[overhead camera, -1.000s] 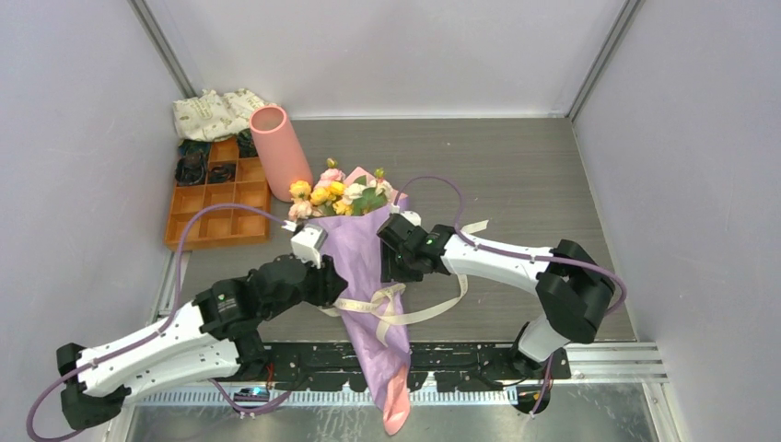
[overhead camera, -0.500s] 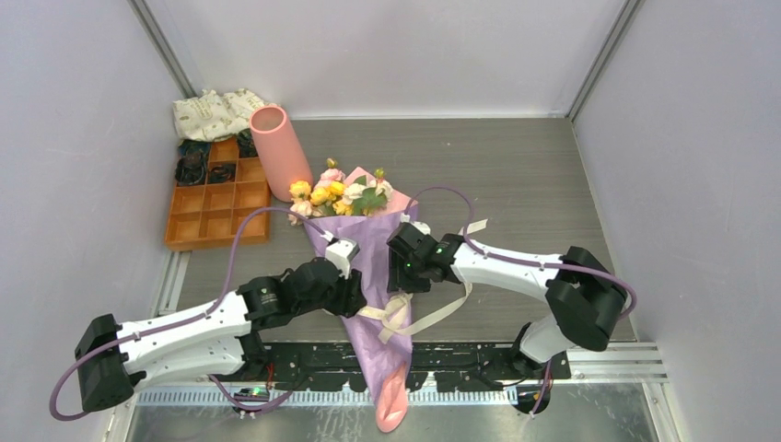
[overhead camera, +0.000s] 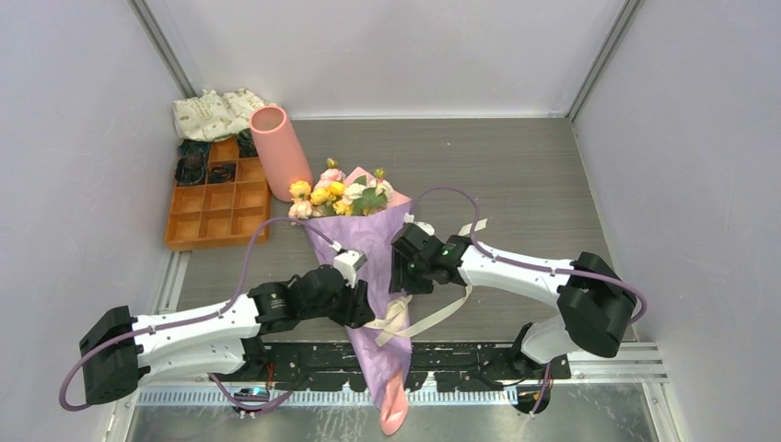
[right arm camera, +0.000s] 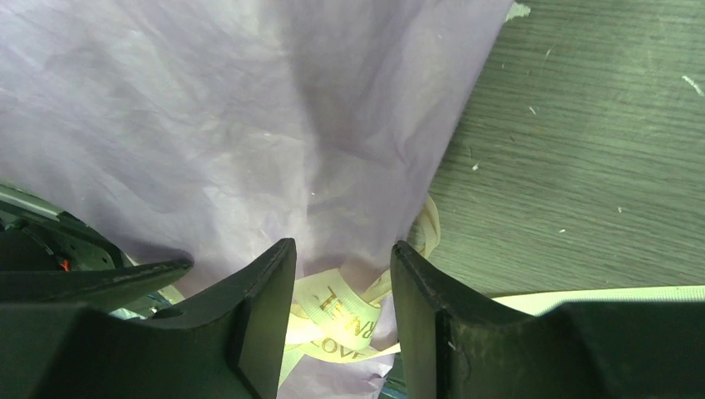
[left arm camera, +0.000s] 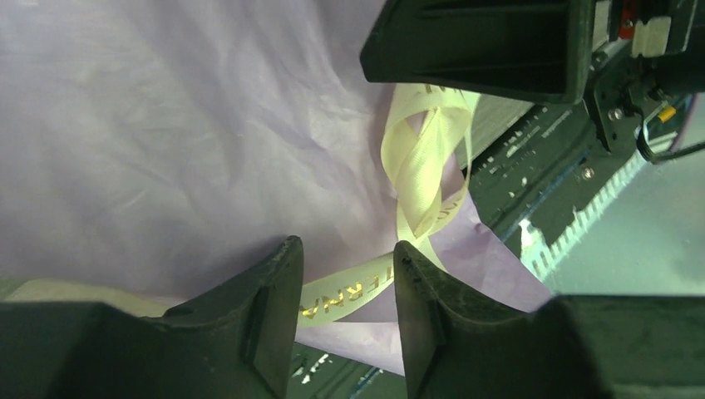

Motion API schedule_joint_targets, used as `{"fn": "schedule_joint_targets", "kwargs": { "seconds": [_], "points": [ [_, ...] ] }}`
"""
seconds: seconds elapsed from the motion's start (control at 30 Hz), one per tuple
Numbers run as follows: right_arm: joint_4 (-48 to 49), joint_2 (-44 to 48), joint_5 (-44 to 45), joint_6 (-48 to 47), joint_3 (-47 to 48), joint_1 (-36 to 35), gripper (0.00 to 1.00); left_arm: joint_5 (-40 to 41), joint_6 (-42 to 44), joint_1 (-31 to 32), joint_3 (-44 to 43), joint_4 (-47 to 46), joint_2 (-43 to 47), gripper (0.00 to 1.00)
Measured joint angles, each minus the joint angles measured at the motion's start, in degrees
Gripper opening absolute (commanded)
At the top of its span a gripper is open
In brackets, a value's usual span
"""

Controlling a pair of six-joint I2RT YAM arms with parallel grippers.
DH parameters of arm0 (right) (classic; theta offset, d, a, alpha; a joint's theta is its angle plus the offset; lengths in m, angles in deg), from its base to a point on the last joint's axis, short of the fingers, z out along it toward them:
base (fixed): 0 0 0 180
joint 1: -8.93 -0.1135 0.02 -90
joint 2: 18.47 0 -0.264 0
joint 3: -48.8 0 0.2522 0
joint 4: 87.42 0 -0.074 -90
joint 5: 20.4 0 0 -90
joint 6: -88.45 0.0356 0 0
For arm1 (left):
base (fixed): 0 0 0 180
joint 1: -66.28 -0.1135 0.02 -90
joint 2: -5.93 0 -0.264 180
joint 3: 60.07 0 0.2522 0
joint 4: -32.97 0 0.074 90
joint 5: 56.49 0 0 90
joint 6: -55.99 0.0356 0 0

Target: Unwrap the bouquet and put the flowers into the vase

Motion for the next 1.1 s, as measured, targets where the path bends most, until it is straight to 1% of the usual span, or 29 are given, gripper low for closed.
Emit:
{"fn": "schedule_joint_targets", "kwargs": {
  "seconds": [0.1,0.23,0.3,0.4,0.5,0.57,0.63,0.73,0.87,1.0,1.1],
  "points": [
    [-0.13,0.79,-0.63,0.33,-0.76,-0.13,0.51,-1.64,-0.94,1.49,0.09,-0.81,-1.01,0.41],
    [-0.92,2.78,-1.49,0.87,-2.47,-0.7,0.52,-3.15,-1.7,3.85,0.28,-1.2,-1.66,0.31],
    [-1.33,3.52,-1.73,1.07,-3.1,-0.81,0.52,-3.45,-2.27,4.72,0.28,-1.4,-2.29,0.28],
    [-1.38,3.74,-2.29,1.57,-3.93,-1.25,0.52,-3.63,-2.71,5.68,0.28,-1.66,-3.5,0.25],
    [-1.16,3.74,-2.6,2.54,-5.35,-2.14,0.49,-3.63,-2.89,6.58,0.28,-2.03,-4.59,0.21],
    [-1.09,3.74,-2.73,2.99,-6.54,-2.67,0.44,-3.63,-3.04,7.23,0.31,-2.27,-5.05,0.19],
    [-1.22,3.74,-2.73,3.48,-7.63,-2.91,0.41,-3.67,-3.26,7.8,0.31,-2.38,-5.2,0.18],
    [-1.79,3.96,-2.62,4.26,-8.74,-2.97,0.4,-3.72,-4.11,8.61,0.37,-2.73,-5.2,0.18],
    [-3.67,6.45,-1.18,4.79,-9.57,-2.97,0.38,-4.0,-5.22,10.43,0.61,-2.8,-4.39,0.18],
    [-5.77,9.35,1.03,5.14,-9.77,-2.97,0.38,-3.96,-6.14,11.8,1.18,-1.9,-1.46,0.18],
    [-6.14,9.16,1.97,5.29,-9.88,-2.95,0.38,-3.58,-6.95,12.09,1.64,-0.9,1.62,0.18]
  ]
}}
